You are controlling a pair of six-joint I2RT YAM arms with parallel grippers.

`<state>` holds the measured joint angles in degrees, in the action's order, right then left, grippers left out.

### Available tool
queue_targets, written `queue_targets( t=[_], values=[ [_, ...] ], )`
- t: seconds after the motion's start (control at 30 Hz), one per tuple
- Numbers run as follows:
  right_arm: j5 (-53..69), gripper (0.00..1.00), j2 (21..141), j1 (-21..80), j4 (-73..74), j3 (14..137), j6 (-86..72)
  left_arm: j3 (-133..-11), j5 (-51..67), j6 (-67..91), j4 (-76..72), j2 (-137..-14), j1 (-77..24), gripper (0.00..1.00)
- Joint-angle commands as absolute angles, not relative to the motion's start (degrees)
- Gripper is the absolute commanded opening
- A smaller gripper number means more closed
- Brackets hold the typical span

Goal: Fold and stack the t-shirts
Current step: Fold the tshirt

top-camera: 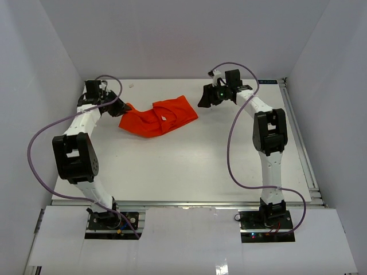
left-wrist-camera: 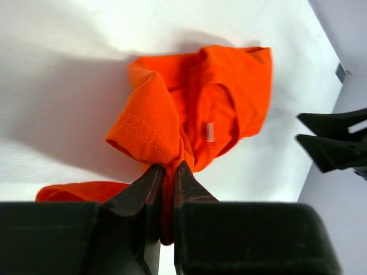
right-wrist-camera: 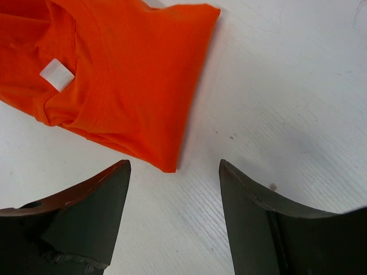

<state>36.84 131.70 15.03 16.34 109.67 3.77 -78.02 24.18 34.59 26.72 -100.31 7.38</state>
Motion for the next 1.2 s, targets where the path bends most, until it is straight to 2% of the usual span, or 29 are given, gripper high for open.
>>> queue_targets(
  t=[0.0,0.23,0.47,1.17],
  values=[
    [38.06,0.70,127.80,15.03,13.19,107.58,2.99,-84.01,26.63,36.83,27.77,-103.52,4.05,0.08],
    [37.97,0.70,125.86,14.85,12.04,104.33,3.08,-101.75,26.63,38.67,31.20,-114.07,-4.83,0.08],
    [37.88,0.70,125.16,14.59,11.69,102.48,3.16,-110.46,25.67,40.96,32.43,-120.85,-8.52,0.08],
    [36.83,0.71,125.59,14.59,11.95,101.34,3.08,-117.86,26.01,45.17,33.49,-126.73,-12.30,0.08]
  ],
)
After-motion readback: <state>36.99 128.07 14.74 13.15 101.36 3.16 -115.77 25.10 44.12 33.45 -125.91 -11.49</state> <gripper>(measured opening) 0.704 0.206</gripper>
